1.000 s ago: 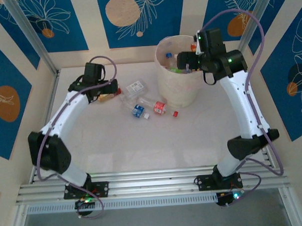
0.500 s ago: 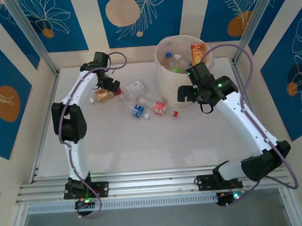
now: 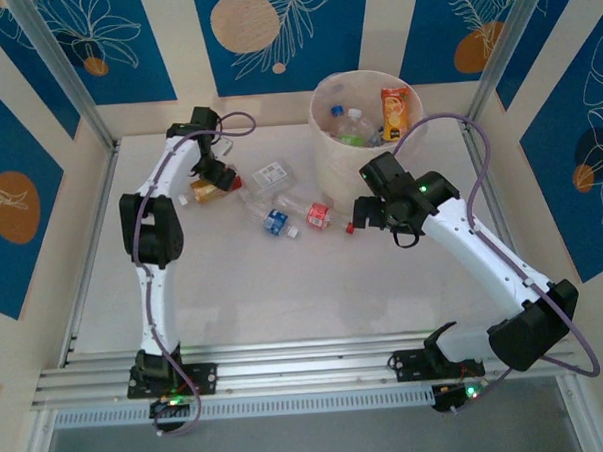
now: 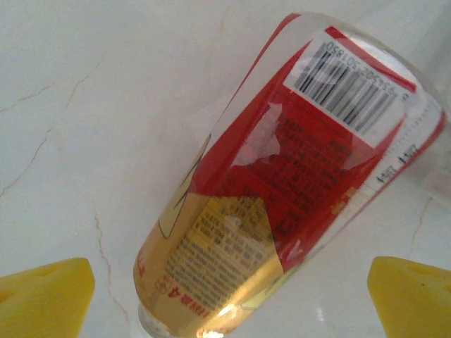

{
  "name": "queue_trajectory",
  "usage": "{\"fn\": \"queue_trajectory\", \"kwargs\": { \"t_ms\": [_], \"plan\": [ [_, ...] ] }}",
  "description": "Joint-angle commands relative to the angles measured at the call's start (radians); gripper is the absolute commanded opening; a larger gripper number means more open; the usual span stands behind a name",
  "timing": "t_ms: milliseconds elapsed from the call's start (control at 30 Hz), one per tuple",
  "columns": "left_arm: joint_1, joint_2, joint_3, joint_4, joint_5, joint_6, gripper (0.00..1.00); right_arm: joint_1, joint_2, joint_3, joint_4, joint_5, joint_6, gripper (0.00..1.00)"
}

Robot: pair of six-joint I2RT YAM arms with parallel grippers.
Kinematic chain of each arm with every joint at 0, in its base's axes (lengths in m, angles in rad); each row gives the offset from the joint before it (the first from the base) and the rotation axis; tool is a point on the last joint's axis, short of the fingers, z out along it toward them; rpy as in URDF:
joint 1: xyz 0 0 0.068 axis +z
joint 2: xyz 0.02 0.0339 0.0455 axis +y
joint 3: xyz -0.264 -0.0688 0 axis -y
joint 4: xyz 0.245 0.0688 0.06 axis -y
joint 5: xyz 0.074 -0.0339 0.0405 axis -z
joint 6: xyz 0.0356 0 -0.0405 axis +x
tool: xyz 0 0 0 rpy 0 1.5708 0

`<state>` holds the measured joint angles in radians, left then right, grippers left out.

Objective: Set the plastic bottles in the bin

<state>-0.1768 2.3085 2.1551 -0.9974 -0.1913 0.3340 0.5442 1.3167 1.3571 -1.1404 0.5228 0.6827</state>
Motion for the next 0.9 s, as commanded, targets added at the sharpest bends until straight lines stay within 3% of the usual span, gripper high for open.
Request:
{"fn": "queue_trajectory", "kwargs": {
  "t_ms": [0, 400, 867],
  "plan": [
    [0.023, 0.046, 0.055, -0.048, 0.013, 0.036, 0.99, 0.009, -0.001, -0.006, 0.002, -0.007, 0.044, 0.99],
    [0.047, 0.116, 0.065, -0.069, 0.051, -0.008, 0.91, 0.013, 0.061, 0.006, 0.009, -0.007, 0.066, 0.99],
    [0.048, 0.063, -0.032, -0.039, 0.051, -0.029, 0.58, 0.045, 0.072, -0.046, 0.109, 0.043, 0.061, 0.99]
  ]
}}
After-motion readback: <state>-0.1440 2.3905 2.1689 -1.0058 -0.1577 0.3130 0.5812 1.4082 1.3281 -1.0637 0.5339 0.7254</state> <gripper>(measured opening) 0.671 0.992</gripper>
